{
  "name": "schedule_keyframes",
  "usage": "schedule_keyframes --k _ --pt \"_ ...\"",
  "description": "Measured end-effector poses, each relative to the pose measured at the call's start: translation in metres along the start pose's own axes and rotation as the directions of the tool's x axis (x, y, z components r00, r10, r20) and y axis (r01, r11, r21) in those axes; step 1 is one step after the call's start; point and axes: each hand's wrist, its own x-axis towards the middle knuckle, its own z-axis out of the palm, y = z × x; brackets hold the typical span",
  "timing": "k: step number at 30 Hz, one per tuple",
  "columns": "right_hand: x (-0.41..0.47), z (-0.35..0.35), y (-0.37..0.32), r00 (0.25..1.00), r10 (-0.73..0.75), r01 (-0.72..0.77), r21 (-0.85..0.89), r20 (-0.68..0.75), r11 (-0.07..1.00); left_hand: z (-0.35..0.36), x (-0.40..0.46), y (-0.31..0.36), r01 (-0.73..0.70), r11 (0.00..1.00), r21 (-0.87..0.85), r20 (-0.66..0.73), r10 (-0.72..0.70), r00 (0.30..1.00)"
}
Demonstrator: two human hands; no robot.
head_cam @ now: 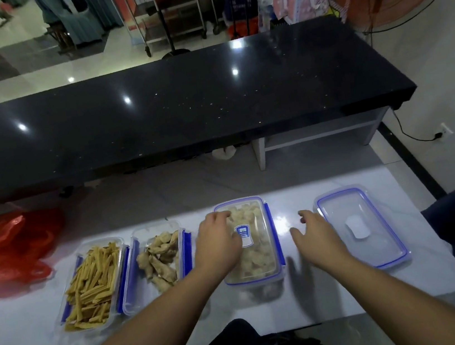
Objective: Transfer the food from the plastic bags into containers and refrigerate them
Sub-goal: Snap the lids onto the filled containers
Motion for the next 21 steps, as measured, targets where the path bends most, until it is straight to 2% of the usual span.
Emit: schedule_keyframes --k 2,5,9,14,17,21 --pt "0.003 -0.019 0.020 0.995 0.021 -0.025 -0.050 -0.093 0.998 0.007 0.000 0.025 -0.105 0.993 -0.045 0.044 0.107 0.993" --pt "0.005 -0.049 0.053 0.976 0.120 -0.144 -0.129 -0.183 0.981 0.028 0.001 0.062 -0.227 0.973 -0.041 0.139 0.231 0.963" --pt "0.003 -0.078 0.095 0.949 0.246 -0.273 -0.123 -0.198 0.954 0.063 0.000 0.102 -0.288 0.956 -0.050 0.299 0.289 0.909" --pt "-0.004 -0.089 0.127 0.929 0.351 -0.362 -0.084 -0.120 0.928 0.105 -0.005 0.131 -0.095 0.994 -0.045 0.536 0.104 0.838" --pt "-0.007 -0.087 0.134 0.920 0.384 -0.388 -0.060 -0.073 0.920 0.122 -0.011 0.141 0.051 0.997 -0.065 0.589 -0.004 0.808" --pt "-0.009 -0.086 0.137 0.919 0.389 -0.392 -0.027 -0.061 0.920 0.134 -0.010 0.148 0.169 0.971 -0.167 0.603 -0.035 0.797"
